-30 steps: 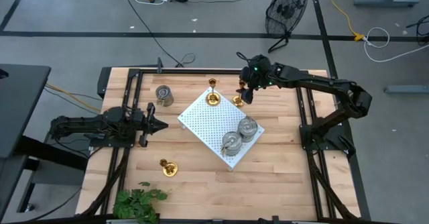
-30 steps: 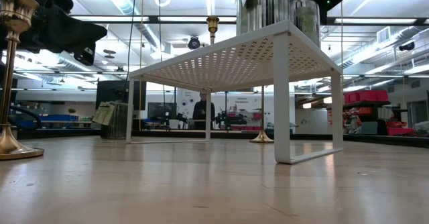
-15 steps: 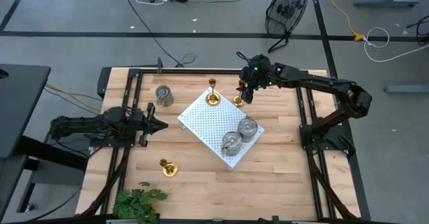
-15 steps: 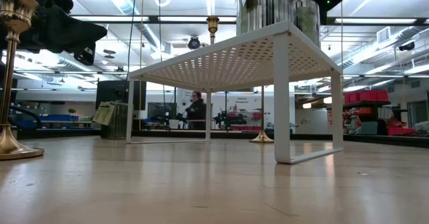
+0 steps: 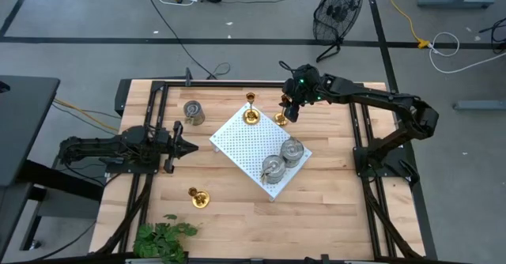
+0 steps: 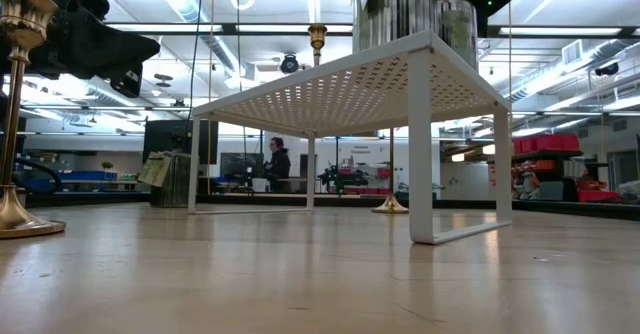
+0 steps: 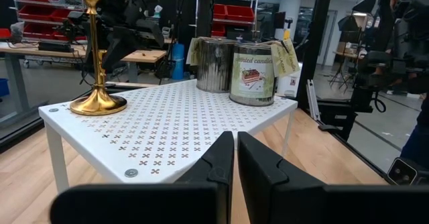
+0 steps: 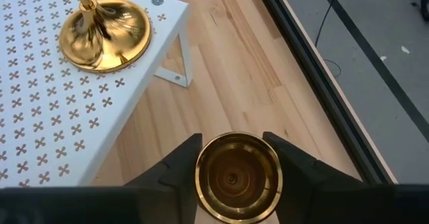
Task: Pick & Place candle stick holders
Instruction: Put the top right gold candle holder on the shelf align with the other gold metal candle holder
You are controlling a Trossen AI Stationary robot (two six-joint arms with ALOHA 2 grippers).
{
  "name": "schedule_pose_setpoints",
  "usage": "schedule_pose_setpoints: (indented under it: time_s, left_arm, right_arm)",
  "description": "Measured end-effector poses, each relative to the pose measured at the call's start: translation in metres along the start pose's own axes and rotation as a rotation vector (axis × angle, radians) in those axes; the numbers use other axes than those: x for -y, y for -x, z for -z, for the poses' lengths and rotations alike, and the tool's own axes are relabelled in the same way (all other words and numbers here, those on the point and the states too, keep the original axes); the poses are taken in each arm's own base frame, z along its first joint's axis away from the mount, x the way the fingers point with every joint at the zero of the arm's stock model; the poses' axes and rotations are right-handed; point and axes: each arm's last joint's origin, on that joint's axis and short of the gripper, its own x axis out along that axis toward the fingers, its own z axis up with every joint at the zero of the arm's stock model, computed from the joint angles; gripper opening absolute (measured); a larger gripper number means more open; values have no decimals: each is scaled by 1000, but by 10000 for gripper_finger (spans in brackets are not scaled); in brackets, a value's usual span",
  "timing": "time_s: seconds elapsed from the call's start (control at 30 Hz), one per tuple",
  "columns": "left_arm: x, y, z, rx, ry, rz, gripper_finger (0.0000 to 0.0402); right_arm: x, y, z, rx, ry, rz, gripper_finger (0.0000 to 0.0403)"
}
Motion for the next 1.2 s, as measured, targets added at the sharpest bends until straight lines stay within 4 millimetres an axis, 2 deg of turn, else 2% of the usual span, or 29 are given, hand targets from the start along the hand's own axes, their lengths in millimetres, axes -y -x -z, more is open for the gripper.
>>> schedule_pose_setpoints:
  time_s: [0.33,0.97,1.2]
  left_arm:
    - [0,0,0,0,0,0,25]
    - [0,0,0,0,0,0,25]
    - [0,0,0,-1,0,0,25]
  right_arm:
    - [0,3,-1,12,20,2,148]
    - [-3,39,-9,117,40,21,139]
    - [-2,62,-27,119,60,51,139]
